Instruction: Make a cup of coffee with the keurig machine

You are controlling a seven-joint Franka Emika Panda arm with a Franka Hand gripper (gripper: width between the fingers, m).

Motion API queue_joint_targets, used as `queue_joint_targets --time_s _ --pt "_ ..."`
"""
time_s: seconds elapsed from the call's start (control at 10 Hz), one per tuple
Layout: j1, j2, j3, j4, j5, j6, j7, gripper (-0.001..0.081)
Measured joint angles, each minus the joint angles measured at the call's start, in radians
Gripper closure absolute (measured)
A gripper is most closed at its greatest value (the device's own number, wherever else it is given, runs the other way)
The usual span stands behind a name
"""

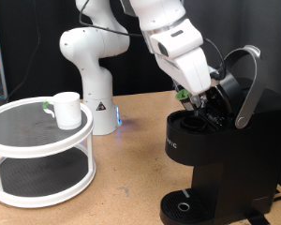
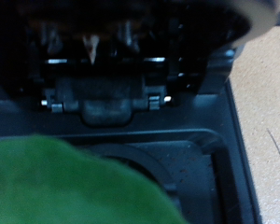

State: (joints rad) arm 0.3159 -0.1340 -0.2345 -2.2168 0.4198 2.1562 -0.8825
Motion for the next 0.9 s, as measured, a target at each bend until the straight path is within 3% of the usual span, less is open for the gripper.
queue_joint_targets --time_s 0.9 --pt "0.0 0.064 0.025 -0.021 -0.029 0.064 0.011 0.0352"
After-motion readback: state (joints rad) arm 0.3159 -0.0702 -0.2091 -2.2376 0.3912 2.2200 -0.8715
